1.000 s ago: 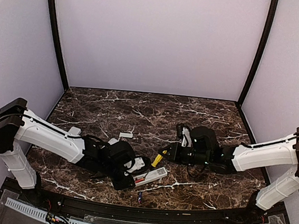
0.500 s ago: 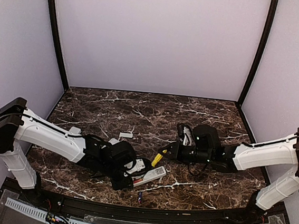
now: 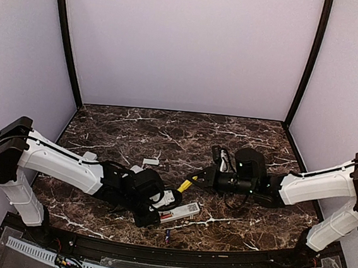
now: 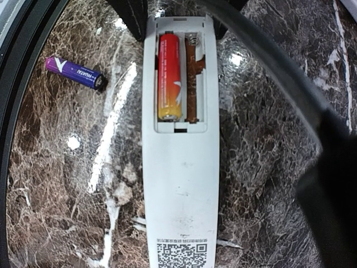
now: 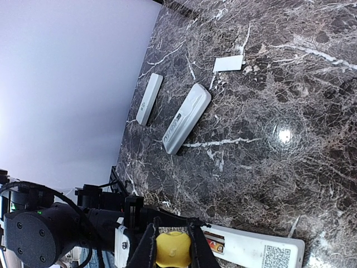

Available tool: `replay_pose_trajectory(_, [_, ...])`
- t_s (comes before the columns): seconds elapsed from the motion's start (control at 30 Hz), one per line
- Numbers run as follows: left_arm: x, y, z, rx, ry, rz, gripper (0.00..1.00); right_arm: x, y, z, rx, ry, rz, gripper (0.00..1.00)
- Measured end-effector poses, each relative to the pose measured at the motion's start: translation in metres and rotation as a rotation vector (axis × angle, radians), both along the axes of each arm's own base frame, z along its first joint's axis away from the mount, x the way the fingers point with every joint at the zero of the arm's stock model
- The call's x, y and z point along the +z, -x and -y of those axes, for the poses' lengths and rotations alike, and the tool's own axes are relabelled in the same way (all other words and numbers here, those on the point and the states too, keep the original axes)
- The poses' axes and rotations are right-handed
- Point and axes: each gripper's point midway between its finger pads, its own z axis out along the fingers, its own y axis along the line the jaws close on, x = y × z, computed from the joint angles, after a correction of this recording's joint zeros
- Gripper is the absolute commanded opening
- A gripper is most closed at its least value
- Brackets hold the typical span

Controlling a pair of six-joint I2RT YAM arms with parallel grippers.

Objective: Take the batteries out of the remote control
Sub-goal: Remove the battery from the remote control without the battery cover.

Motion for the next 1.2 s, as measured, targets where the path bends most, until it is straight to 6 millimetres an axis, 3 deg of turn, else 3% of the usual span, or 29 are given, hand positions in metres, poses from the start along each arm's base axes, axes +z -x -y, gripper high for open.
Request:
replay_pose_trajectory(0.17, [0.000,0.000,0.000,0.000,0.000,0.000,0.35,0.000,0.000,0.001,-0.004,0.002,0.000,0.00])
replay_pose_trajectory(0.27, [0.002,-0.002,0.002,0.005,0.012,0.006,0.55,0.003,0.001,0.005,-0.012,0.015,0.004,0.00])
replay_pose_trajectory(0.4, [0.016,-0.007,0.009,0.031,0.067,0.027,0.69,0.010,0.006,0.015,-0.017,0.046,0.022,0.00])
replay_pose_trajectory(0.63, [0.053,-0.022,0.011,0.106,0.214,0.026,0.72,0.014,0.013,0.028,-0.033,0.107,0.051,0.00])
replay_pose_trajectory(0.97, [0.038,-0.015,0.003,0.144,0.242,-0.079,0.73,-0.015,0.025,0.018,-0.010,0.210,0.033,0.00])
replay_pose_trajectory(1.2, [0.026,-0.013,0.004,0.140,0.225,-0.098,0.72,-0.016,0.021,0.018,-0.034,0.225,0.044,0.00])
